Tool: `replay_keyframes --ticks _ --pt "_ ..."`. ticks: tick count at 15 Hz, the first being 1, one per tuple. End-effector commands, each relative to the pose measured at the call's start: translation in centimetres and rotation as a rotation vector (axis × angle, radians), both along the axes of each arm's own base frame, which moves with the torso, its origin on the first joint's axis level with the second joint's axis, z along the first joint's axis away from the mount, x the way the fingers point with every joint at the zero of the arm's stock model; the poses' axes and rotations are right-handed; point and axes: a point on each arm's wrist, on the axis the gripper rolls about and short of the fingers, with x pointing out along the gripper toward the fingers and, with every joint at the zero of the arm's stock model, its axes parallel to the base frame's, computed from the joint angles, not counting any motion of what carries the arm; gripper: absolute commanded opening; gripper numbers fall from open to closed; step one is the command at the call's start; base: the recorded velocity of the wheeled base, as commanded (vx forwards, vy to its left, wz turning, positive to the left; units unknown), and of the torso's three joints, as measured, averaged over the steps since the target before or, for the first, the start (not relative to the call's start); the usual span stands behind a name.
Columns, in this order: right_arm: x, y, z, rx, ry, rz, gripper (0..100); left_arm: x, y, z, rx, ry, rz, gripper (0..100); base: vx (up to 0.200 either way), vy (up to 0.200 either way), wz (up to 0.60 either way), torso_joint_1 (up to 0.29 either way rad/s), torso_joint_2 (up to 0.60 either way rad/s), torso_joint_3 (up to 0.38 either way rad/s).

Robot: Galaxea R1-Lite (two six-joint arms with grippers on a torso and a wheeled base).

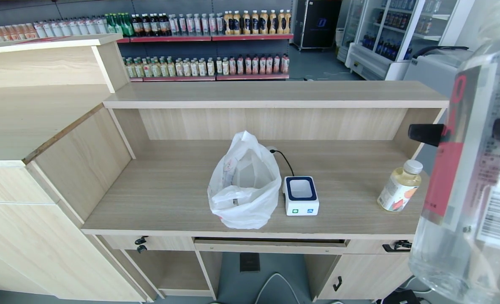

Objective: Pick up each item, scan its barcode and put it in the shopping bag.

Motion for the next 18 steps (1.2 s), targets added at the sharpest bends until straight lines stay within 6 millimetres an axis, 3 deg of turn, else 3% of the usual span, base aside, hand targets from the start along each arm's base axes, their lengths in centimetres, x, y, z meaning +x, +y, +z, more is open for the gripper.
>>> replay_keyframes --ticks 1,13,17,18 --pt "0.0 0.0 -0.1 -0.002 0.004 0.001 0 0.0 0.0 0.0 0.000 0.000 0.000 100 0.000 0.000 0.00 0.000 0.00 0.000" --pt "-1.0 -0.9 -0.2 0.001 -0.017 -0.033 0 0.0 0.0 0.0 0.000 0.000 0.000 100 0.000 0.000 0.00 0.000 0.00 0.000" --pt "1.3 -4.6 -3.0 -0.113 -0.234 -0.311 0 0.0 0.0 0.0 0.000 0.000 0.000 100 0.000 0.000 0.00 0.000 0.00 0.000" --pt "2.1 -6.4 -5.0 -0.217 -0.308 -0.480 0 0.0 0.0 0.0 0.000 0.000 0.000 100 0.000 0.000 0.00 0.000 0.00 0.000"
